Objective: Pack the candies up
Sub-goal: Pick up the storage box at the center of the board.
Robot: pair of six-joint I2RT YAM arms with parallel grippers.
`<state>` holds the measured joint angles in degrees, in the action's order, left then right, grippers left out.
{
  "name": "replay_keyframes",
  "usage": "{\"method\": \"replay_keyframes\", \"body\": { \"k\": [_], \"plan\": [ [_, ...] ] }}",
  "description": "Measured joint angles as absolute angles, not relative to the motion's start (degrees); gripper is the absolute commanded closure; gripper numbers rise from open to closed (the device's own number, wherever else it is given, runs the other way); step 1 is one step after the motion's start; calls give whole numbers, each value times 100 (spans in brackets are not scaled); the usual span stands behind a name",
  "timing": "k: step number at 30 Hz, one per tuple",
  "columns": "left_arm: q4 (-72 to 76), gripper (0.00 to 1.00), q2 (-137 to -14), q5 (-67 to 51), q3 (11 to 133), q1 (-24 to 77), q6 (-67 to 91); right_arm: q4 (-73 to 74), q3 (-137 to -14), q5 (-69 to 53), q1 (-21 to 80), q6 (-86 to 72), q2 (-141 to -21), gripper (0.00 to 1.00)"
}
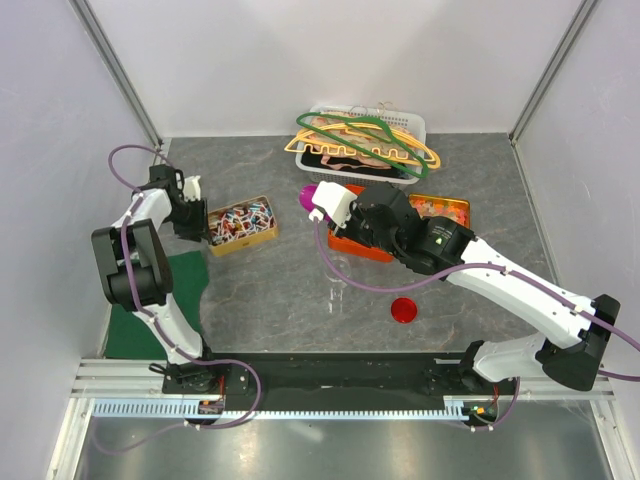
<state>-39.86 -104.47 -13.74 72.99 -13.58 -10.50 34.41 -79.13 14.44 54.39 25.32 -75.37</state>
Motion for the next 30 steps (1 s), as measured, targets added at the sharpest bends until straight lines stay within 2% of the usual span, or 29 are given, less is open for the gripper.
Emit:
{"method": "replay_keyframes", "body": {
  "k": [3, 11, 14, 17, 20, 30],
  "plan": [
    [-3970, 73, -10543, -1350, 7373, -1363, -1013, 3433, -7913, 1441, 5437, 2532, -7537, 100],
    [-3966, 72, -10772, -1245, 7690, -1374, -1009, 3433, -7913, 1424, 5437, 2530, -7540, 100],
    [-3968, 75, -10864, -1223, 7817, -1372, -1009, 3435, -7915, 1415, 5437, 2530, -7548, 100],
    [-3948, 85, -10962, -1181, 7950, -1356, -1009, 3437, -7915, 1400, 5437, 2528, -7572, 100],
    [-3885, 89, -11028, -1015, 8042, -1278, -1011, 3450, -7918, 1389, 5437, 2528, -7599, 100],
    [-3573, 92, -11089, -327, 8071, -884, -1031, 3450, -7918, 1387, 5437, 2528, -7603, 100]
  ]
}}
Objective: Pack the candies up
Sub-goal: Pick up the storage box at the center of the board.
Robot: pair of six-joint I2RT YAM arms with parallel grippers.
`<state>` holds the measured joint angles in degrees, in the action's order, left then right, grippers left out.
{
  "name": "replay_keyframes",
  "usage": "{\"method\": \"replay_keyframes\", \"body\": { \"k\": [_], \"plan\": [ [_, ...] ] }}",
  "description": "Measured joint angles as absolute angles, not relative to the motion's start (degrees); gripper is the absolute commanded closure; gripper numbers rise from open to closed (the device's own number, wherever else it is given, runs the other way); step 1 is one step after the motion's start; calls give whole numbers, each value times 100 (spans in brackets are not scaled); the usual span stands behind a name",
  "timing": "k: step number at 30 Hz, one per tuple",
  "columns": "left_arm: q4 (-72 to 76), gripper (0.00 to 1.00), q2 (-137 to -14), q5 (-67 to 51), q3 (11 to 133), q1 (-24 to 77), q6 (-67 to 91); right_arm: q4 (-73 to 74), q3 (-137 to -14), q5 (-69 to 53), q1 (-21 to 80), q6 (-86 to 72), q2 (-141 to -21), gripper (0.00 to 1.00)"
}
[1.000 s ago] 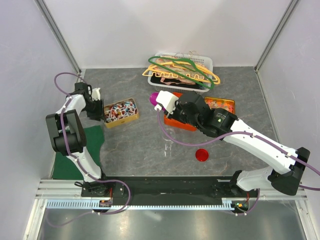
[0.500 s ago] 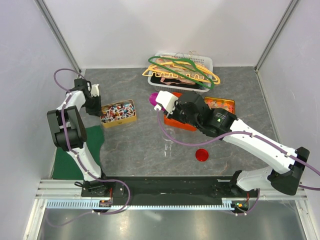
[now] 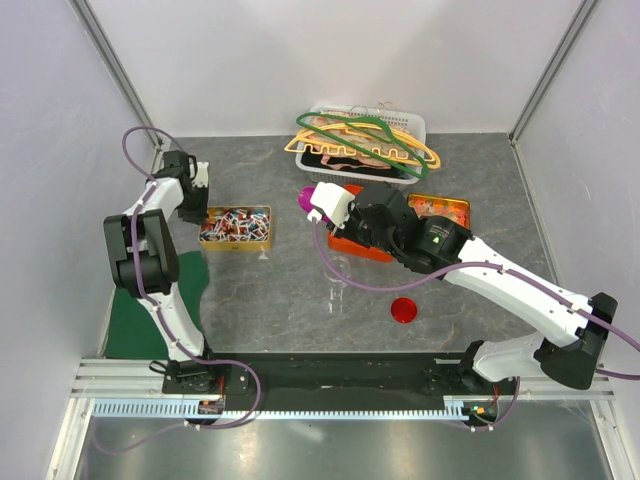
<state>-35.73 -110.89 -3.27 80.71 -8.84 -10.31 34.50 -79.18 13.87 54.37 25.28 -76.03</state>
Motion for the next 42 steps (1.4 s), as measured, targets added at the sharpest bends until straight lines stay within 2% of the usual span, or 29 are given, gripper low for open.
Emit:
{"method": "replay_keyframes", "body": {
  "k": [6, 7, 8, 11, 13, 16, 17, 18, 31, 42],
  "plan": [
    [-3369, 89, -11085, -128, 7957, -781, -1061, 3450, -7918, 1387, 5437, 2528, -7607, 100],
    [-3321, 87, -11080, -106, 7924, -773, -1072, 3450, -7918, 1387, 5437, 2528, -7609, 100],
    [-3240, 80, -11080, -86, 7865, -762, -1079, 3450, -7918, 1387, 5437, 2528, -7614, 100],
    [-3107, 80, -11098, -51, 7612, -735, -1103, 3450, -7918, 1385, 5437, 2528, -7623, 100],
    [-3076, 82, -11076, -54, 7502, -714, -1105, 3450, -7918, 1387, 5435, 2528, -7625, 100],
    [-2971, 91, -11045, -47, 7417, -701, -1105, 3450, -7918, 1385, 5435, 2528, -7625, 100],
    [-2936, 97, -11032, -40, 7395, -703, -1105, 3452, -7918, 1385, 5437, 2528, -7625, 100],
    [-2910, 98, -11019, -40, 7378, -705, -1103, 3450, -7918, 1385, 5435, 2528, -7625, 100],
    [-2871, 98, -10993, -189, 7365, -698, -1125, 3511, -7964, 1361, 5437, 2536, -7682, 100],
    [-3269, 98, -10407, -832, 7430, -368, -1135, 3859, -8729, 1833, 5795, 3061, -8379, 100]
  ]
}}
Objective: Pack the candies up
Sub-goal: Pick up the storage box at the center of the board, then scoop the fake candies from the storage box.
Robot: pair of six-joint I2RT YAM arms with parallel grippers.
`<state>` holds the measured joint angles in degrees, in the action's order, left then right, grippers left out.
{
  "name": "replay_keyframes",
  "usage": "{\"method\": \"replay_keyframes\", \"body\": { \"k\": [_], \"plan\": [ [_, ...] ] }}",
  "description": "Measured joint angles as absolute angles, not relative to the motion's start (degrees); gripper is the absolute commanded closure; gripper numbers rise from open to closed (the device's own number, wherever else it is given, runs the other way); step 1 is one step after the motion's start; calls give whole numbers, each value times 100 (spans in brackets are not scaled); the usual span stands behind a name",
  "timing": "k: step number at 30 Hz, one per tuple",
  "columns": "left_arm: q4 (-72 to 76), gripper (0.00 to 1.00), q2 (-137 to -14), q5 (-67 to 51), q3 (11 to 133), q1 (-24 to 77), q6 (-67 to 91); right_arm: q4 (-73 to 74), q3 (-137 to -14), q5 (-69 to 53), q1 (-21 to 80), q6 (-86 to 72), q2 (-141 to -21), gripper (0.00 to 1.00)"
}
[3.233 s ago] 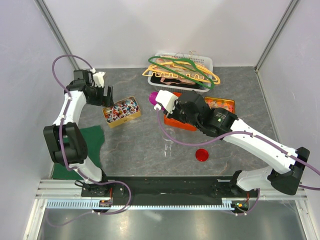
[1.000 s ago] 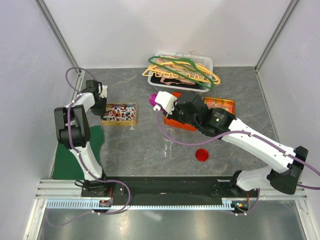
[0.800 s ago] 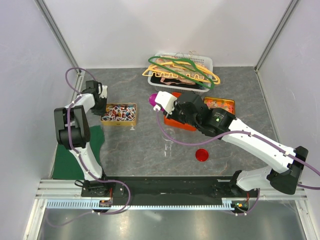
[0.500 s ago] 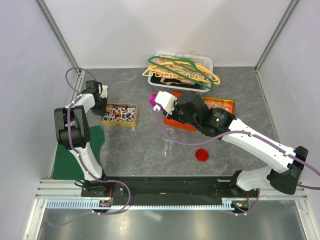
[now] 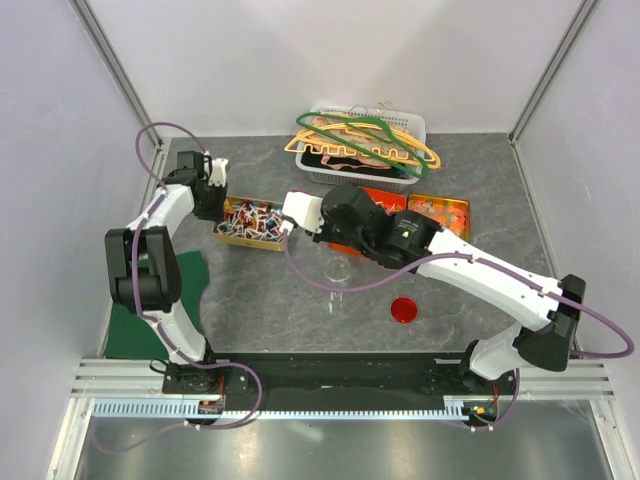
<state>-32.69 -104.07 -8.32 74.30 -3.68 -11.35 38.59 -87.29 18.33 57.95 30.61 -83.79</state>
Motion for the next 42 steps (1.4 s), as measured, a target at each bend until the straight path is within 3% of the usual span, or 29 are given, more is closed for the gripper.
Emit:
{"method": "replay_keyframes", "body": {
  "k": [7, 21, 42],
  "plan": [
    [-3210, 98, -9660, -932, 7474, 224, -1125, 3872, -8868, 2587, 6243, 3594, -8962, 100],
    [-3260, 98, -9695, 47, 7338, 906, -1122, 3916, -8991, 4091, 6689, 4388, -10130, 100],
    [-2982, 98, -9758, 589, 6479, 897, -1122, 3680, -9531, 3924, 6702, 4853, -11397, 100]
  ]
}}
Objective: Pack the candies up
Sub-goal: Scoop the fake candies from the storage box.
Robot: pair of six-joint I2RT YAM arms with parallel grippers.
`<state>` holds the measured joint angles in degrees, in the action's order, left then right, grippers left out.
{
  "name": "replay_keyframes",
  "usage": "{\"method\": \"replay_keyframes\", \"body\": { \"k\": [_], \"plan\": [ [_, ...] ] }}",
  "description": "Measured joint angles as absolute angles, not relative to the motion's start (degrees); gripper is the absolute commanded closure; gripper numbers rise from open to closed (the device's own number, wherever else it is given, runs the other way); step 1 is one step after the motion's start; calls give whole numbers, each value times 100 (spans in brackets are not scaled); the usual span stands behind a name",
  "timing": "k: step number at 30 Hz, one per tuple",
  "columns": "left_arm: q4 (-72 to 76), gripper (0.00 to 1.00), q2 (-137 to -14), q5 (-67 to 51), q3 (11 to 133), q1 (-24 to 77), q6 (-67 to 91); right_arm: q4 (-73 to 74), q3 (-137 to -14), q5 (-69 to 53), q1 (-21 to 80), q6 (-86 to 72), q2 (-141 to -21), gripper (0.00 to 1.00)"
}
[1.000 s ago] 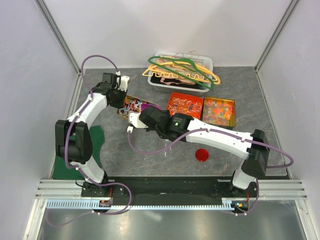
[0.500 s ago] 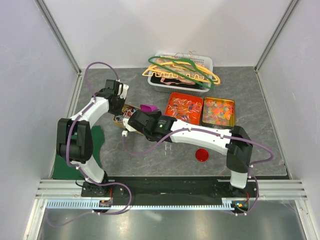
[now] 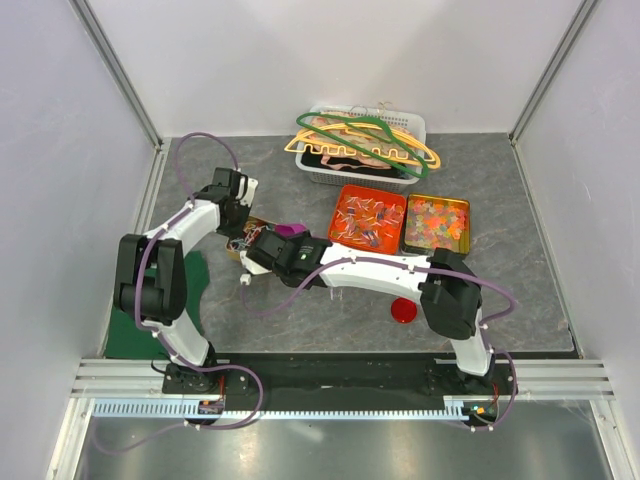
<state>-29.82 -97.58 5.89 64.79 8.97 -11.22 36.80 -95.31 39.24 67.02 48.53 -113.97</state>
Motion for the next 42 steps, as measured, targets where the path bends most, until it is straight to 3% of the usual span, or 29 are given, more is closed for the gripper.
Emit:
{"method": "replay_keyframes", "body": {
  "k": [29, 36, 42],
  "plan": [
    [-2644, 98, -10073, 351, 6331, 843, -1098, 3697, -9835, 4595, 6757, 6252, -12449, 100],
    [-2611, 98, -10073, 298, 6281, 814, -1070, 4556, -11008, 3889, 6687, 6215, -12905, 100],
    [-2598, 98, -10073, 263, 6239, 786, -1031, 4803, -11194, 3529, 6576, 6130, -12954, 100]
  ]
}}
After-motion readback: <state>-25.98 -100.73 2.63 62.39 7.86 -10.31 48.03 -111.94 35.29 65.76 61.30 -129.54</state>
